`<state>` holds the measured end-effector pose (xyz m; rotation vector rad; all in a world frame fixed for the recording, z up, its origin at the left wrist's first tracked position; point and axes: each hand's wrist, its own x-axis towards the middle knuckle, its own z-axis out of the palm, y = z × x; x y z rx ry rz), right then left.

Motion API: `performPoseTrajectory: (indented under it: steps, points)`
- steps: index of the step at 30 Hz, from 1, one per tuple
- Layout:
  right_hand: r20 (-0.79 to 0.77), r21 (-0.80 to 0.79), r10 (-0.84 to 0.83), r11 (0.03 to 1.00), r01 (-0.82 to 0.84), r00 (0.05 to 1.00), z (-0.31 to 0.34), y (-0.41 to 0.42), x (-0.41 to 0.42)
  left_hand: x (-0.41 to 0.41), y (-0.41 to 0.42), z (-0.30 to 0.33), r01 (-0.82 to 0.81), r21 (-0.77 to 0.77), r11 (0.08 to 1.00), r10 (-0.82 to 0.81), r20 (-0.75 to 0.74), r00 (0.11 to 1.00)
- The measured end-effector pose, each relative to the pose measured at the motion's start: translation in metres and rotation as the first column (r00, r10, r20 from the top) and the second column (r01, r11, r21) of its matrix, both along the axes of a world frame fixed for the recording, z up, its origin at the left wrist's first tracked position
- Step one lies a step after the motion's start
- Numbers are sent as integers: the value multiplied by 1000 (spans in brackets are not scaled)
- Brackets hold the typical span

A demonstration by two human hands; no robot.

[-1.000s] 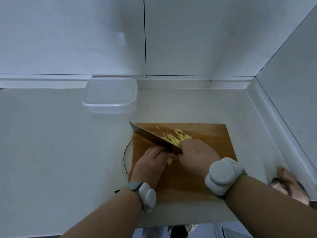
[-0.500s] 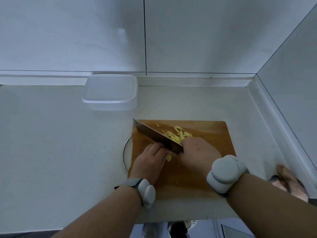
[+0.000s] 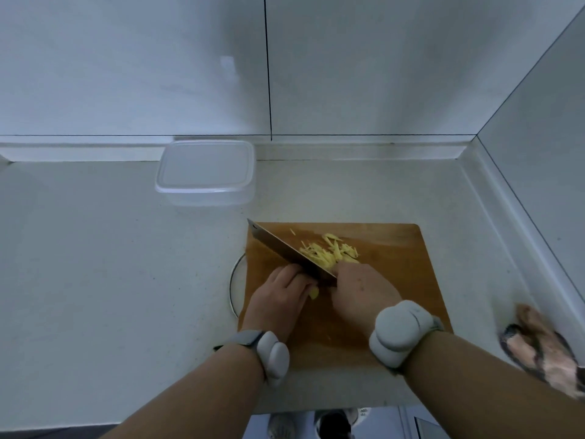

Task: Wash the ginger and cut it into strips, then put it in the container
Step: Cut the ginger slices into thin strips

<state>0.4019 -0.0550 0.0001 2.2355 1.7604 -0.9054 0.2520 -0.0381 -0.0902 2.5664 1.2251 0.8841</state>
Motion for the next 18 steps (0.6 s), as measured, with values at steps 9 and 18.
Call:
performPoseTrajectory:
  steps: [9,18]
  points:
    - [15,-34,33,999,-32,999,6,5,8,1,1,2,-3,13,1000,3,1,1000]
    - [-39,46,-6,999,8,999,-12,8,-3,0,2,-2,14,-27,1000,-13,35,999]
